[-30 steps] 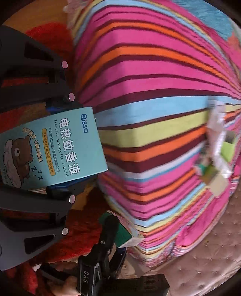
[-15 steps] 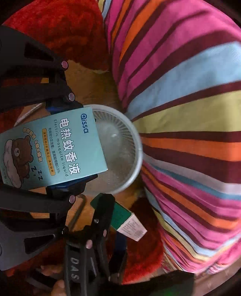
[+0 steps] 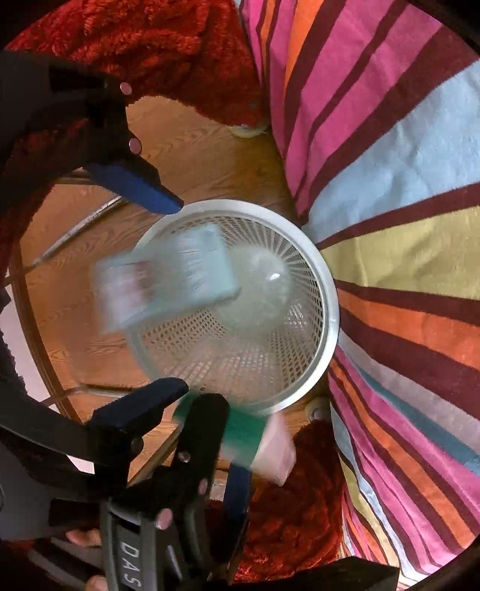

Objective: Collect trash
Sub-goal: 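Carry both boxes over the wastebasket and open both tools to drop them, then move both tools back toward the trash pile on the bed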

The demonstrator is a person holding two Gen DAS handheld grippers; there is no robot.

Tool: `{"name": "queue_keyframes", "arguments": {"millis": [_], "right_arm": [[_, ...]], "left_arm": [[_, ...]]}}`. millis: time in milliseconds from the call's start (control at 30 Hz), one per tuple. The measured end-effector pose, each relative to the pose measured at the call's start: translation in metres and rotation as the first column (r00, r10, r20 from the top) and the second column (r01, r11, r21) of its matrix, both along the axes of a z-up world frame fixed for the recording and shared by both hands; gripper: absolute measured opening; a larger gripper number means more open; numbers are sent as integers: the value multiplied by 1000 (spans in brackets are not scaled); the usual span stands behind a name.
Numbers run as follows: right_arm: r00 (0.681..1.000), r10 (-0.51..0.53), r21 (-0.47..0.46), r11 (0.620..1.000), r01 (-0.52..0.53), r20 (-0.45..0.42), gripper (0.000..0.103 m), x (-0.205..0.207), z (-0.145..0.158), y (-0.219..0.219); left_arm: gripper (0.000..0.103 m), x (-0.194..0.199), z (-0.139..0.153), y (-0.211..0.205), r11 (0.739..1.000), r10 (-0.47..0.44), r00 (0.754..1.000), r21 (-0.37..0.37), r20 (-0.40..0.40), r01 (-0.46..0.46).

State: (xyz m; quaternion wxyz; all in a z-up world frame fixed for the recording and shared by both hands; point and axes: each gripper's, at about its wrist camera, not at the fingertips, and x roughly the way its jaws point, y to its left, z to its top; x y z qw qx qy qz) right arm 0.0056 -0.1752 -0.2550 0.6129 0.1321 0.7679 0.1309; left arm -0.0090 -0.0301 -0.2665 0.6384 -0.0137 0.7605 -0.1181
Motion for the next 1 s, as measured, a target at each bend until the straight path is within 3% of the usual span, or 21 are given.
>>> {"name": "queue_keyframes", "arguments": {"millis": [567, 767, 1000], "right_arm": [[999, -16, -6, 1000, 17, 38, 95, 6, 6, -5], [994, -20, 4, 1000, 20, 104, 95, 6, 20, -5], [970, -19, 30, 999, 13, 244, 95, 5, 53, -6]], "left_arm": [[88, 2, 8, 7, 1000, 28, 999, -7, 39, -27], [88, 3, 13, 14, 998, 60, 997, -15, 58, -59], [88, 2, 42, 20, 996, 84, 981, -19, 177, -82]]}}
